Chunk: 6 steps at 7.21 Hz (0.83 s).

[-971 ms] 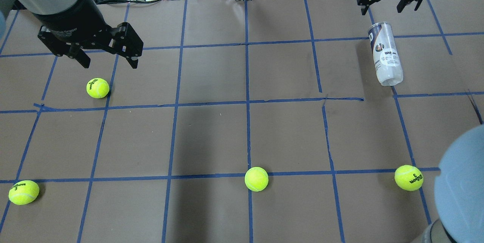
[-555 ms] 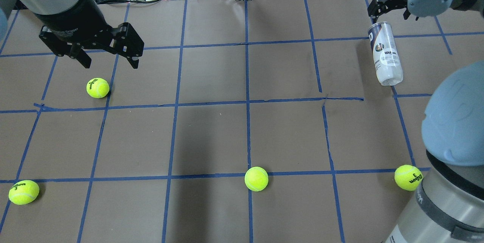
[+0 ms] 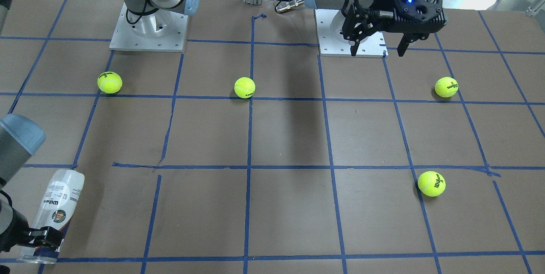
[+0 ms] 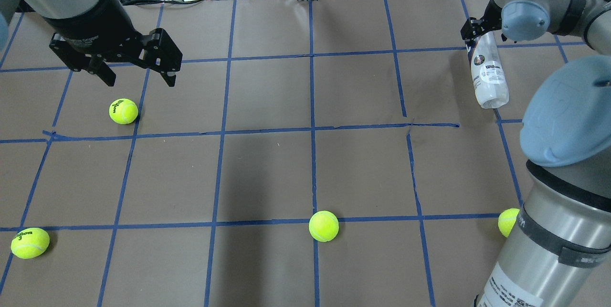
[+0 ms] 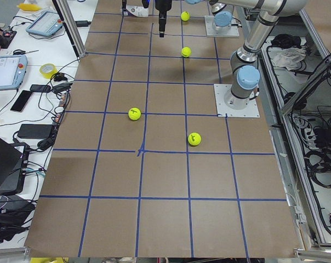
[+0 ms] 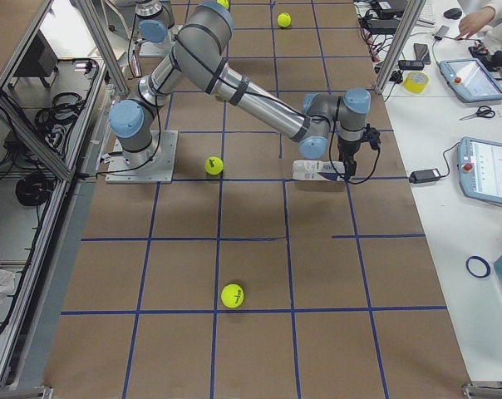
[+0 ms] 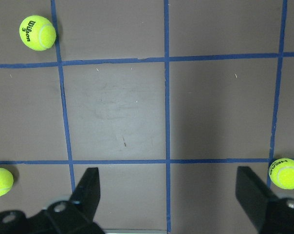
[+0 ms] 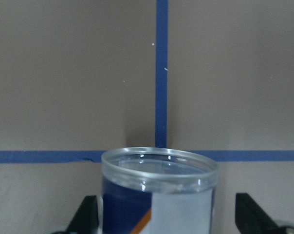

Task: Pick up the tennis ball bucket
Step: 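Lower the right gripper onto the top of the white Wilson can and grasp, then lift the white can off the table with the right gripper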

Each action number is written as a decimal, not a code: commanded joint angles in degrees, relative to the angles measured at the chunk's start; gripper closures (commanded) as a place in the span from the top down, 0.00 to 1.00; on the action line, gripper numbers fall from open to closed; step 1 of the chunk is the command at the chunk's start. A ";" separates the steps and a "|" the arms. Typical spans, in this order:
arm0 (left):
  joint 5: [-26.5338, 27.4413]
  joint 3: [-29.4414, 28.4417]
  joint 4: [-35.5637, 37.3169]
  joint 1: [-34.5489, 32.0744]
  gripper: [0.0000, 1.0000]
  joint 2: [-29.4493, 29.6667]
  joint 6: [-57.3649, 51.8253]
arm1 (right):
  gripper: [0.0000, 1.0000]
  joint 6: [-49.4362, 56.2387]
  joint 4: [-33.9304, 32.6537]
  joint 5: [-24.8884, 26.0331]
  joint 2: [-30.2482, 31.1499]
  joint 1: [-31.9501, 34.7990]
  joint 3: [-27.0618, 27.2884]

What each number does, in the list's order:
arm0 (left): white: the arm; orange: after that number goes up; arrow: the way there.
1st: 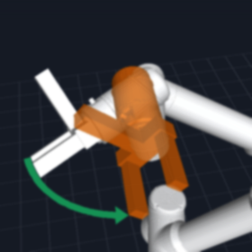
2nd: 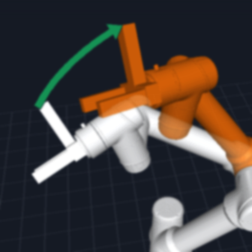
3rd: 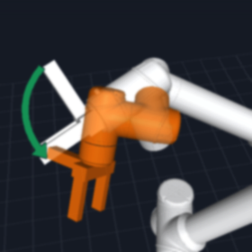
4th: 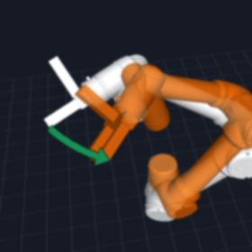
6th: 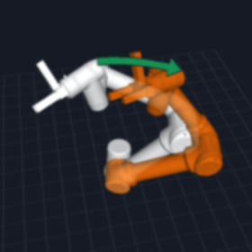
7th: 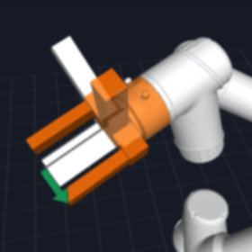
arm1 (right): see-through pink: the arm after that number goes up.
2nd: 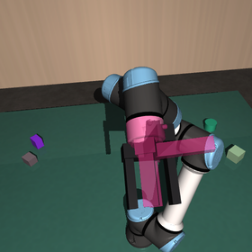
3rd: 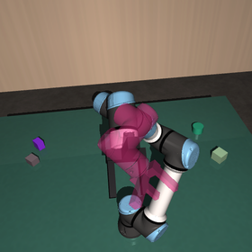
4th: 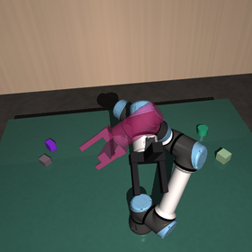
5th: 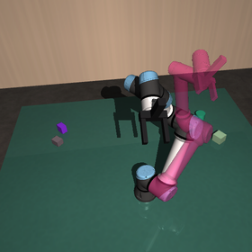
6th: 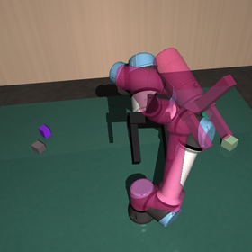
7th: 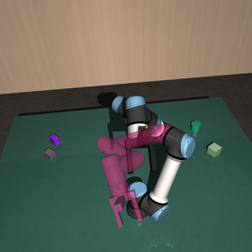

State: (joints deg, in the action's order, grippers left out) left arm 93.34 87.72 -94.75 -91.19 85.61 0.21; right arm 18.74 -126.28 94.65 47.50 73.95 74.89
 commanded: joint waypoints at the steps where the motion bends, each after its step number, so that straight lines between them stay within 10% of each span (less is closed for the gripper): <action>1: 0.00 -0.01 0.00 -0.04 1.00 0.00 -0.03 | 1.00 1.81 -0.46 -1.22 -1.62 -0.03 -0.80; 4: 0.17 -0.10 0.00 0.05 1.00 0.17 0.06 | 1.00 3.23 0.07 -1.31 -2.93 -1.43 -0.80; 6: 0.44 -0.01 -0.09 0.05 1.00 0.00 0.06 | 0.82 4.11 0.16 -1.31 -2.85 -1.44 -0.80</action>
State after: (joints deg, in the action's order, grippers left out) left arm 93.48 87.64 -94.77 -91.15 85.69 0.25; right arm 22.49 -126.23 93.39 44.74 72.58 74.05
